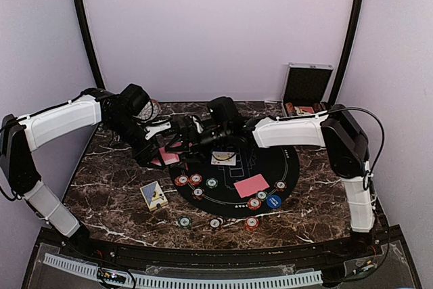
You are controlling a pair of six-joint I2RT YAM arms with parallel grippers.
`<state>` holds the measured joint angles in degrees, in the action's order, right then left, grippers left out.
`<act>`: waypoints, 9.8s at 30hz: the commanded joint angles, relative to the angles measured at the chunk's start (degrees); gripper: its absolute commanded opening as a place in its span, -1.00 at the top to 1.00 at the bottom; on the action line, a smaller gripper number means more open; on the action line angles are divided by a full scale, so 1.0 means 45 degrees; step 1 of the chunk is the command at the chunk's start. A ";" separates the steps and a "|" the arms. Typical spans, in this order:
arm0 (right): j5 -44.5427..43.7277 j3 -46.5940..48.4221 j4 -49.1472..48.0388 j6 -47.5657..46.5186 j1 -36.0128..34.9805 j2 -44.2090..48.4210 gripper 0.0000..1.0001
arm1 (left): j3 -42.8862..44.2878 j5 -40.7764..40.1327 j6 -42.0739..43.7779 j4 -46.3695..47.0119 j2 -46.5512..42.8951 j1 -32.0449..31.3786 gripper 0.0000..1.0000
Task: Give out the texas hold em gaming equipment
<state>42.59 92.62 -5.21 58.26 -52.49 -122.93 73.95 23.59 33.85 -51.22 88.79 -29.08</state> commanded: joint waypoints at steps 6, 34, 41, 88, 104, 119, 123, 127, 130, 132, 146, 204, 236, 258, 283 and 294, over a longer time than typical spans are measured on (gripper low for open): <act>0.0532 0.1334 -0.0756 0.0607 -0.0513 -0.1105 -0.45 | 0.0441 0.0455 0.0189 -0.0317 -0.0540 0.0056 1.00; -0.0846 0.0144 0.1999 -0.0994 0.0398 -0.0172 -0.16 | 0.0403 0.0576 0.0251 -0.0297 -0.0735 0.0056 1.00; -0.0758 -0.0064 0.2010 -0.1098 0.0559 0.0247 -0.06 | 0.0384 0.0540 0.0229 -0.0300 -0.0756 0.0056 1.00; 0.1012 -0.1017 -0.1375 0.1438 0.0459 0.0707 0.63 | 0.0382 0.0354 0.0257 -0.0221 -0.0600 0.0056 1.00; 0.1336 -0.1225 -0.2709 0.2488 0.0362 0.0352 0.89 | 0.0290 0.0273 0.0263 -0.0236 -0.0701 0.0056 1.00; -0.0799 -0.1722 0.3618 -0.2173 0.1995 0.2769 1.00 | 0.0073 -0.0138 0.0274 -0.0238 -0.0746 0.0056 1.00; -0.2873 -0.1092 0.6822 -0.4334 0.2519 0.3496 1.00 | 0.0051 -0.0165 0.0272 -0.0240 -0.0791 0.0056 1.00; -0.5451 -0.0290 0.9606 -0.6035 0.2717 0.3860 1.00 | 0.0050 -0.0136 0.0253 -0.0257 -0.0789 0.0056 1.00; -0.7701 0.0255 1.1299 -0.6891 0.2719 0.3845 1.00 | 0.0067 -0.0112 0.0241 -0.0259 -0.0766 0.0056 1.00; -0.8891 0.0496 1.2007 -0.7170 0.2719 0.3800 1.00 | 0.0065 -0.0071 0.0239 -0.0258 -0.0762 0.0056 1.00; -1.4682 0.3704 1.5096 -0.7904 0.1789 0.1015 1.00 | 0.0061 -0.0051 0.0232 -0.0329 -0.0828 0.0059 1.00; -0.5753 -0.1440 0.7492 -0.6528 0.4580 0.1001 -0.21 | 0.0186 -0.0018 0.0272 -0.0395 -0.0758 0.0056 1.00; -0.4554 -0.2943 0.5925 -0.5746 0.3246 0.0934 0.06 | 0.0147 -0.0080 0.0256 -0.0418 -0.0820 0.0056 1.00; -0.4601 -0.2384 0.6890 -0.5669 0.2644 0.1342 0.13 | 0.0146 -0.0093 0.0289 -0.0415 -0.0847 0.0056 1.00; -0.3342 -0.2055 0.5336 -0.4673 0.4281 -0.0148 0.04 | 0.0264 -0.0180 0.0325 -0.0454 -0.0802 0.0056 1.00; -0.2426 -0.1057 0.4645 -0.3947 0.4271 -0.1141 0.09 | 0.0265 -0.0200 0.0345 -0.0437 -0.0766 0.0056 1.00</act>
<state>31.33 86.00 16.49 39.11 -33.15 -124.86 74.11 22.02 34.54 -51.59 87.39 -28.99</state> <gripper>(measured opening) 0.462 0.683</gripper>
